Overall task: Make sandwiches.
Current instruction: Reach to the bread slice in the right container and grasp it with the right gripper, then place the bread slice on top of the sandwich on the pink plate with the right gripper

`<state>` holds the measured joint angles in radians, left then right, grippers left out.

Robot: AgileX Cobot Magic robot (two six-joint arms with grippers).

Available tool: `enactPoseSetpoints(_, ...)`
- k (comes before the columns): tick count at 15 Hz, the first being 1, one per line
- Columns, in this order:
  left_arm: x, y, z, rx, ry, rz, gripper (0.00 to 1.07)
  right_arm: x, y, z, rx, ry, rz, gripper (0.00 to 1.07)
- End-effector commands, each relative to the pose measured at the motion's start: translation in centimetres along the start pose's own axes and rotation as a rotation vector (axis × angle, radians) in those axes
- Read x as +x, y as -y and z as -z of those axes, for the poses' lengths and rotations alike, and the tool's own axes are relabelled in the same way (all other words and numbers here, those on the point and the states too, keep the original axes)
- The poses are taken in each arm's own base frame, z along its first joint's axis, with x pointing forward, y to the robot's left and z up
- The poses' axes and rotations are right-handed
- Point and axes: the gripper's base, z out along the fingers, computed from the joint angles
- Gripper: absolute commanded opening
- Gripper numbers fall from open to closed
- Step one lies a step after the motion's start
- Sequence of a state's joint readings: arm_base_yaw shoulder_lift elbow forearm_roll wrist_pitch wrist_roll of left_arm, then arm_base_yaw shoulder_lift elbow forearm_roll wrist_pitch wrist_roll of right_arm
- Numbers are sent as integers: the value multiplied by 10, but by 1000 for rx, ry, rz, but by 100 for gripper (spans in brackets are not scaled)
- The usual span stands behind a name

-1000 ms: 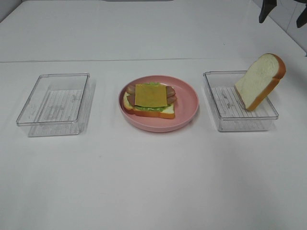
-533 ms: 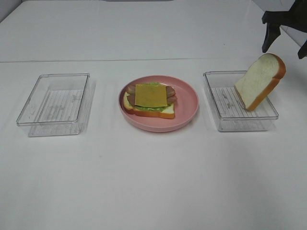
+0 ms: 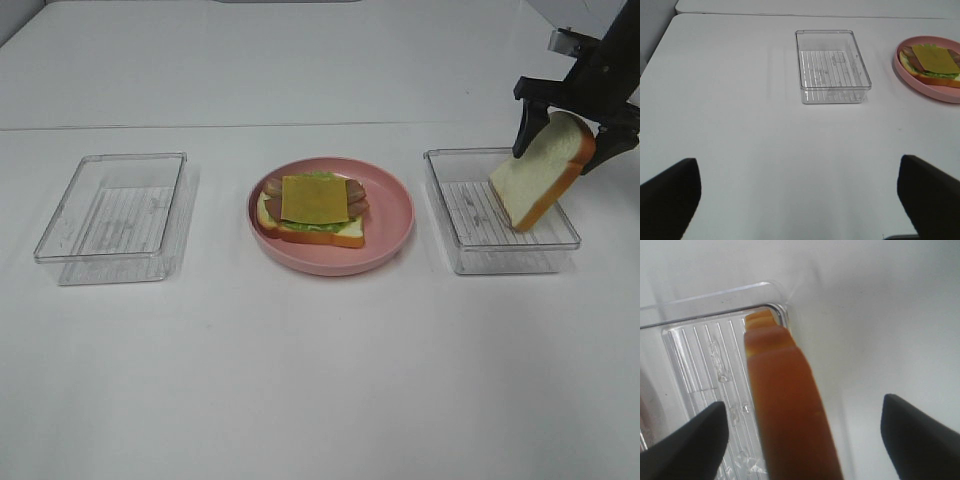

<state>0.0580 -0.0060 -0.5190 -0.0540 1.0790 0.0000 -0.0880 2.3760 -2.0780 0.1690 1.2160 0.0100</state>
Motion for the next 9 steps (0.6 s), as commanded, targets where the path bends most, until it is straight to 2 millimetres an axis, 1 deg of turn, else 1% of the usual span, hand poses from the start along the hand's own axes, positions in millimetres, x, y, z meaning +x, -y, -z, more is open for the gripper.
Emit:
enactPoseSetpoints(1, 1, 1, 2, 8, 27, 1, 100, 11, 3, -1, -3, -125, 19, 70)
enactPoseSetpoints(3, 1, 1, 2, 8, 27, 1, 100, 11, 3, -2, -4, -126, 29, 48)
enactPoseSetpoints(4, 1, 1, 2, 8, 27, 1, 100, 11, 3, -2, 2, -126, 31, 22)
enactPoseSetpoints(6, 1, 1, 2, 8, 27, 1, 100, 11, 3, -1, 3, -124, 28, 0)
enactPoseSetpoints(7, 1, 1, 2, 8, 27, 1, 100, 11, 3, 1, 3, -121, 22, 0)
enactPoseSetpoints(9, 1, 1, 2, 8, 27, 1, 100, 11, 1, 14, 4, -94, 21, 0)
